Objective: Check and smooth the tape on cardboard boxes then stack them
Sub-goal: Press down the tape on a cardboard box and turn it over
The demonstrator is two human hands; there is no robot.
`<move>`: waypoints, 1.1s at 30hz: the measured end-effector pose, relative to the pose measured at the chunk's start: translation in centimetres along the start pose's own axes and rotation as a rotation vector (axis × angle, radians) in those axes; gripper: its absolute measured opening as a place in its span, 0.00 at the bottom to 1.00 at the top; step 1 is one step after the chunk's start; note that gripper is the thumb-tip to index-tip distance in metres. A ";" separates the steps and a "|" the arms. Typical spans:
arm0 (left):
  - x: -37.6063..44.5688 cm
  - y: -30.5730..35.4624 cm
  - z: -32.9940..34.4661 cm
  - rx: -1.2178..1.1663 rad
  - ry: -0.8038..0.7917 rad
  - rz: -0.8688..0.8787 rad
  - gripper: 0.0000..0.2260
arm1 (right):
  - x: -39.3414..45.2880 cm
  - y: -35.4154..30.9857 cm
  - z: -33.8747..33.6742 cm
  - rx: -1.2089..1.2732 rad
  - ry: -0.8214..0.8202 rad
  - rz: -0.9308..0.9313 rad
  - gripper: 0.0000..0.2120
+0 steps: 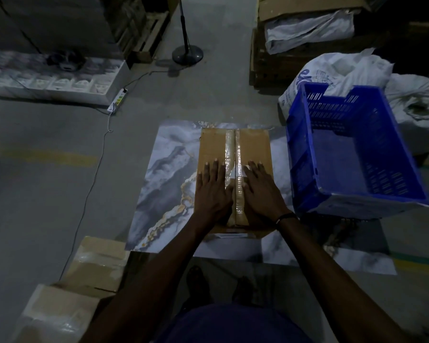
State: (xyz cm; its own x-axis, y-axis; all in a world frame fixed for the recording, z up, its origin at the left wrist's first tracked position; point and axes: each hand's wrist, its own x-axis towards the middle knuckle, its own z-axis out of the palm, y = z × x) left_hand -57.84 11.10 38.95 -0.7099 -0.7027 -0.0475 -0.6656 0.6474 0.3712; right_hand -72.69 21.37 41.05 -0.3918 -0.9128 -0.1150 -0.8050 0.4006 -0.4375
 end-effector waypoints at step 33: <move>-12.2 -1.0 0.2 -0.175 0.128 0.146 0.24 | -11.0 -1.2 0.5 0.118 0.191 0.002 0.15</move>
State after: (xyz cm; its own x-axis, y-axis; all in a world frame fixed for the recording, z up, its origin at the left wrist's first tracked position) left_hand -48.57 19.11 38.99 -0.7532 -0.6446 0.1313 -0.5008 0.6913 0.5208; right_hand -67.12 30.90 42.37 -0.4793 -0.8763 0.0500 -0.7508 0.3798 -0.5405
